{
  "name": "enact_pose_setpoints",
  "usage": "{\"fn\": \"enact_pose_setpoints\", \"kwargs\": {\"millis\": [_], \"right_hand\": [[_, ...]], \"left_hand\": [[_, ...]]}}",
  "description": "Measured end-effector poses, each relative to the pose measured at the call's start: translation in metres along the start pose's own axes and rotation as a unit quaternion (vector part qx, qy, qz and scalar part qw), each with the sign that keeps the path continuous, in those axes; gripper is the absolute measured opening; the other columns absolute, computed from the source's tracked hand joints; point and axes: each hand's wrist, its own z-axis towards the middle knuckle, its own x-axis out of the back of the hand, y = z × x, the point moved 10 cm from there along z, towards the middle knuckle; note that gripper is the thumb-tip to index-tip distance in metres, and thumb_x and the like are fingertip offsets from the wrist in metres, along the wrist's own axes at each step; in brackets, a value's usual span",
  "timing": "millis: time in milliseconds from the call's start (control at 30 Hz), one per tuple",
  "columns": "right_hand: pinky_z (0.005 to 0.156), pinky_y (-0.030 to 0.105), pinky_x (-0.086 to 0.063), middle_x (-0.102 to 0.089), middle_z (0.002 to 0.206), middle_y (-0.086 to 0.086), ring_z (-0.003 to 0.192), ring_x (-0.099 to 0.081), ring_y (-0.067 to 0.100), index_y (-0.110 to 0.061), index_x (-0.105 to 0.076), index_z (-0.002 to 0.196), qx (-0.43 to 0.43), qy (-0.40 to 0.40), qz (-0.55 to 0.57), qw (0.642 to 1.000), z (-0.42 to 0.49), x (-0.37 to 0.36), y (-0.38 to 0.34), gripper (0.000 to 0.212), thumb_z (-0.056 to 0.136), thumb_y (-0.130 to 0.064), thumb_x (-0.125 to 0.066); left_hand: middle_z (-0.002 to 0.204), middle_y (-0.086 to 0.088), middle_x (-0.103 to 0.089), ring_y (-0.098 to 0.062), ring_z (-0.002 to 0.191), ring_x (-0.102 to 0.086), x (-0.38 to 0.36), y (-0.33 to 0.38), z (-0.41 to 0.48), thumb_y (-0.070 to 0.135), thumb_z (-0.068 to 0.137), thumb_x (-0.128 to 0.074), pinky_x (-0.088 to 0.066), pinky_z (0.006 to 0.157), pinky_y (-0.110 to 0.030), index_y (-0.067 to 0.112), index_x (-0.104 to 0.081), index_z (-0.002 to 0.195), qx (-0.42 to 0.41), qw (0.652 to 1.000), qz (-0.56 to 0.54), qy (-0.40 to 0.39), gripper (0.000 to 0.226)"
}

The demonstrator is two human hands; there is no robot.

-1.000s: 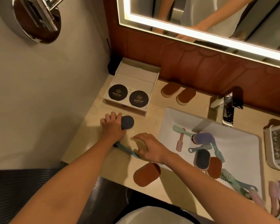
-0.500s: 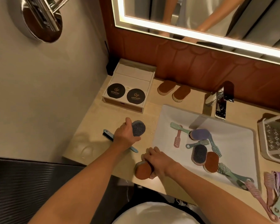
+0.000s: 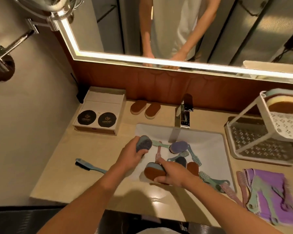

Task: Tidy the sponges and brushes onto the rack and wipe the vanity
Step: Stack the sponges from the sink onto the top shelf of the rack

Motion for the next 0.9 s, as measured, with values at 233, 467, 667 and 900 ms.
{"fn": "enact_pose_setpoints", "kwargs": {"millis": [233,467,667,900], "right_hand": [[0.093,0.029,-0.050,-0.058,0.123,-0.015,0.110,-0.055,0.006,-0.041,-0.050,0.133,-0.004,0.204,0.041,0.978,-0.086,0.134,0.058,0.051,0.087,-0.050,-0.069],[0.097,0.032,-0.049,-0.057,0.122,-0.015,0.111,-0.052,0.002,-0.037,-0.051,0.135,-0.004,0.329,0.040,0.944,-0.172,0.241,0.114,0.053,0.087,-0.040,-0.074],[0.094,0.039,-0.052,-0.058,0.118,-0.015,0.108,-0.056,0.007,-0.045,-0.047,0.125,-0.028,0.394,0.044,0.918,-0.231,0.295,0.171,0.054,0.083,-0.043,-0.080],[0.100,0.043,-0.041,-0.055,0.116,-0.011,0.111,-0.045,0.013,-0.048,-0.053,0.125,-0.089,0.451,0.056,0.887,-0.287,0.334,0.238,0.047,0.085,-0.042,-0.078]], "left_hand": [[0.114,0.013,-0.061,-0.007,0.103,-0.062,-0.037,0.145,0.043,0.041,0.091,-0.067,-0.055,0.086,-0.032,0.035,-0.048,0.126,-0.081,0.996,-0.030,-0.006,0.041],[0.101,0.008,-0.058,-0.009,0.083,-0.062,-0.063,0.304,0.068,0.036,0.086,-0.064,-0.056,0.069,-0.035,0.033,-0.037,0.114,-0.198,0.980,-0.012,-0.005,0.039],[0.116,0.011,-0.060,-0.005,0.100,-0.060,-0.099,0.386,0.081,0.036,0.091,-0.065,-0.056,0.089,-0.037,0.031,-0.047,0.129,-0.259,0.966,-0.015,0.006,0.043],[0.115,0.003,-0.060,-0.016,0.106,-0.050,-0.151,0.457,0.103,0.040,0.092,-0.065,-0.040,0.091,-0.041,0.029,-0.051,0.128,-0.290,0.954,0.039,0.064,0.040]]}}
